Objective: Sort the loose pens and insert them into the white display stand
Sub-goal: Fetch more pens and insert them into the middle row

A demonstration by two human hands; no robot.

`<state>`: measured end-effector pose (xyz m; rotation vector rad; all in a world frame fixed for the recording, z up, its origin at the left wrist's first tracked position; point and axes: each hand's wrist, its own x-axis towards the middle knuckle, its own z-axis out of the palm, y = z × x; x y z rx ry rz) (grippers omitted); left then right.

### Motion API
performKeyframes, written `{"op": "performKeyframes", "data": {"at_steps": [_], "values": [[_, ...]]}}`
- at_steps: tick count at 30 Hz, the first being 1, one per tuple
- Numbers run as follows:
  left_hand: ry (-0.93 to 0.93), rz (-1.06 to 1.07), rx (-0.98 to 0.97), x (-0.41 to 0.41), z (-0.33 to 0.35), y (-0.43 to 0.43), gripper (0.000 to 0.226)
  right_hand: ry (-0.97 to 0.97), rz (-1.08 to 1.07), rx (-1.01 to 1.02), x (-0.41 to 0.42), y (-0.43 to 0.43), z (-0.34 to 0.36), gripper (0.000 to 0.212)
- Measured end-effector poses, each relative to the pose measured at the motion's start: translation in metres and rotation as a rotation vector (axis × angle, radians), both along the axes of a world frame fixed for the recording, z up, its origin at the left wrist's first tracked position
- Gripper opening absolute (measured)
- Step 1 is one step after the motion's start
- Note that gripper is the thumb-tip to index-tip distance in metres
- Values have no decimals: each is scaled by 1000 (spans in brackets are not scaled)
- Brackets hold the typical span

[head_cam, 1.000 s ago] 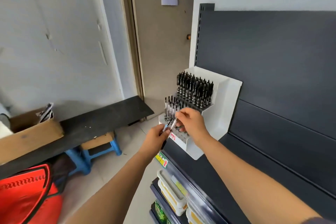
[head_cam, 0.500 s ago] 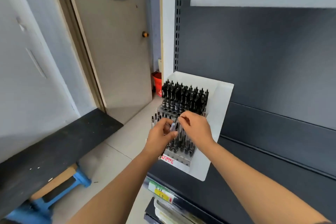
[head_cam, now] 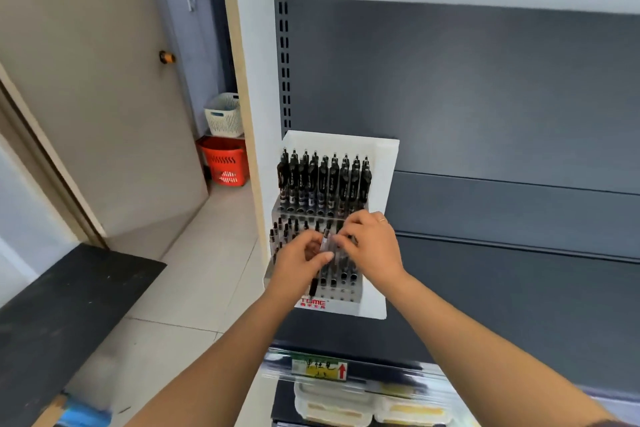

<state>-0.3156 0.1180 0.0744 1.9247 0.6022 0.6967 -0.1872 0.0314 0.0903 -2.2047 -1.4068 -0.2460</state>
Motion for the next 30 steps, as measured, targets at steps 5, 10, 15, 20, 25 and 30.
{"op": "performKeyframes", "data": {"at_steps": [5,10,15,20,25,30], "values": [[-1,-10,8,1,2,-3,19,193,13,83,-7,1,11,28],[24,21,29,6,6,-10,19,485,120,126,-12,-4,27,13],[57,61,191,9,10,-16,18,625,118,202,-6,-16,38,9],[143,227,559,15,15,-14,17,583,82,237,8,-26,40,9],[335,255,717,16,11,-15,18,417,77,161,12,-24,26,11],[329,225,727,15,12,-13,19,316,70,2,7,-21,5,16]]}}
